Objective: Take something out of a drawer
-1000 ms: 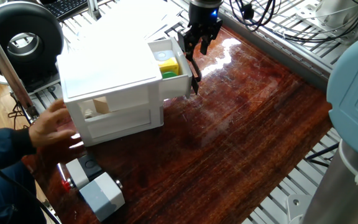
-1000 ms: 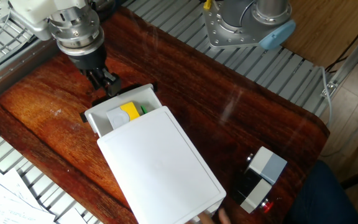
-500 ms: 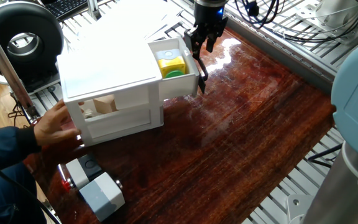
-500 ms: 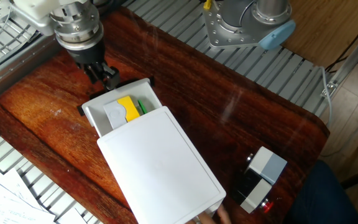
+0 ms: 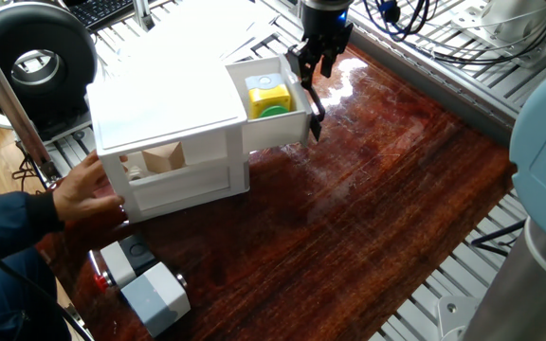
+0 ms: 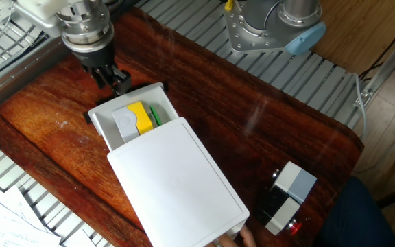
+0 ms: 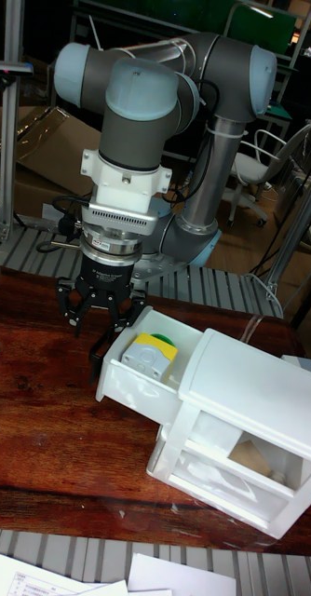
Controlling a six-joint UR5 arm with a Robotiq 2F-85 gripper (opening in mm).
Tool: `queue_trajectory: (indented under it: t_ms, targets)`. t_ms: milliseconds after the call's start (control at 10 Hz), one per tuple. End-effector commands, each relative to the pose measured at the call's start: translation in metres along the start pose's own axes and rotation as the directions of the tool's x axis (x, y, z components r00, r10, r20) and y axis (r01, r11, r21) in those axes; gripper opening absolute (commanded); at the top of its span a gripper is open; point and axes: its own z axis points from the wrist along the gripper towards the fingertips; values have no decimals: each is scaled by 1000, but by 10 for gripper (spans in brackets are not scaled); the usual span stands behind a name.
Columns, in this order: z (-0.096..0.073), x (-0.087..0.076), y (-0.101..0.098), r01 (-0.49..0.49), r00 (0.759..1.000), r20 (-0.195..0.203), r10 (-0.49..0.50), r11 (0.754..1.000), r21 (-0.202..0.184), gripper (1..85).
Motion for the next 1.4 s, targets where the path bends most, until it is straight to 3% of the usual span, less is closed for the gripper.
queue_trajectory:
  t_ms: [0,500,700,1100,1300]
  targets:
    - [-2,2,-2,9,1000,1,-9,1000,1,490]
    - [-4,5,-10,33,999,-6,-33,999,28,490]
    - [-7,4,-5,33,999,-11,-33,999,19,490]
    - [-26,14,5,76,995,-63,-75,997,3,493]
    - [-44,14,13,194,978,-76,-193,981,-3,493]
